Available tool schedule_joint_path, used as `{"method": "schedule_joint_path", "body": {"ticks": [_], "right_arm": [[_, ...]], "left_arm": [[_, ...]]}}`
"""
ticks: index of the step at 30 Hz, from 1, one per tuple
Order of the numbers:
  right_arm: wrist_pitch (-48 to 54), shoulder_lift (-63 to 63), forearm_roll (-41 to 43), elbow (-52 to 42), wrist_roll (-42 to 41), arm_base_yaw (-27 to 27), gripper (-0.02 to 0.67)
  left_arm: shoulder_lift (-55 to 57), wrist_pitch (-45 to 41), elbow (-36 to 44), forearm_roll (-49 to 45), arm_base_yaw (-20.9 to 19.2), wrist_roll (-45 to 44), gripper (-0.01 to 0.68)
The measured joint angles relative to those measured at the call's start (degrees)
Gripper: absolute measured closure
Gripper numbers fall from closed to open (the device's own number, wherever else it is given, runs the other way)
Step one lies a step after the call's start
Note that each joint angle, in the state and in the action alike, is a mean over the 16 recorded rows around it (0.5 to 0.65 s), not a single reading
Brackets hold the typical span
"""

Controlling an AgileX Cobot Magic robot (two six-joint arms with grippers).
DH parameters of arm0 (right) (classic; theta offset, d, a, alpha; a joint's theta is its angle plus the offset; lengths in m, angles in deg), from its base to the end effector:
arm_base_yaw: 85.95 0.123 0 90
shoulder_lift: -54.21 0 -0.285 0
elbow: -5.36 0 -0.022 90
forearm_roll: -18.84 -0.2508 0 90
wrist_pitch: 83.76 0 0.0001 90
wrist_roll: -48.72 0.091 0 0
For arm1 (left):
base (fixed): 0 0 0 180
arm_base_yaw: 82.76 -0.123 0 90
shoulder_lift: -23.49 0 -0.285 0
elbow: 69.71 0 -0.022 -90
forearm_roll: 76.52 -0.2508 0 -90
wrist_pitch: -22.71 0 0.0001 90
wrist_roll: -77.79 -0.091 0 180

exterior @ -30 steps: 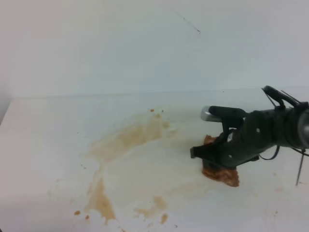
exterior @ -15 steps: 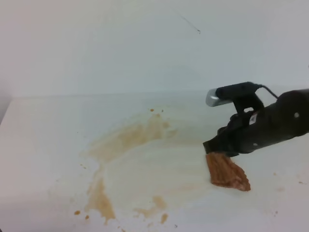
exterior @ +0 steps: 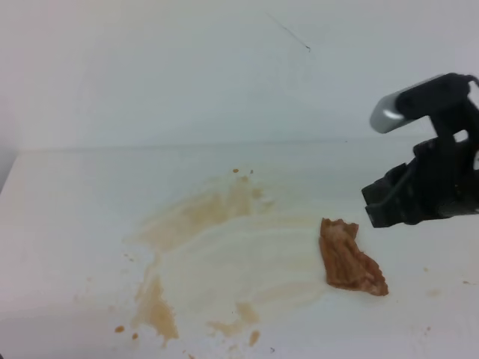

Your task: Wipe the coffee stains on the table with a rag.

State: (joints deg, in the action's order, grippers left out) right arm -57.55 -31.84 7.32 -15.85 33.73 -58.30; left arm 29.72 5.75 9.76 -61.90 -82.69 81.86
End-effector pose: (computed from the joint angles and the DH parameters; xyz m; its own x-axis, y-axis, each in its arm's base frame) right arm 0.2555 0.1429 0.2920 -0.5604 -0.3843 -0.7337 -0.5664 0.8241 0.0010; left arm 0.0538 -0.0068 0.1755 -0.2226 -0.3092 -0.9246 0.0043 0.9480 -0.3181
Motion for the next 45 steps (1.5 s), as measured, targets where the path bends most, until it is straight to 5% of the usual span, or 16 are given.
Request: {"method": "schedule_joint_path", "body": {"ticks": [16,34,45], "right_arm": [[-23.5,19.0,0.5,-25.1,3.7,0.0,0.616],[-28.5,21.2,1.3,-30.0,1.5,0.0,0.652],[-37.5,44.1,0.4,-44.9,0.5,-10.2,0.652]], "left_arm": [[0.0,0.0,0.0,0.0,0.0,0.0,0.672],[0.0,0.0,0.0,0.0,0.0,0.0,0.672],[0.0,0.0,0.0,0.0,0.0,0.0,0.672]]}}
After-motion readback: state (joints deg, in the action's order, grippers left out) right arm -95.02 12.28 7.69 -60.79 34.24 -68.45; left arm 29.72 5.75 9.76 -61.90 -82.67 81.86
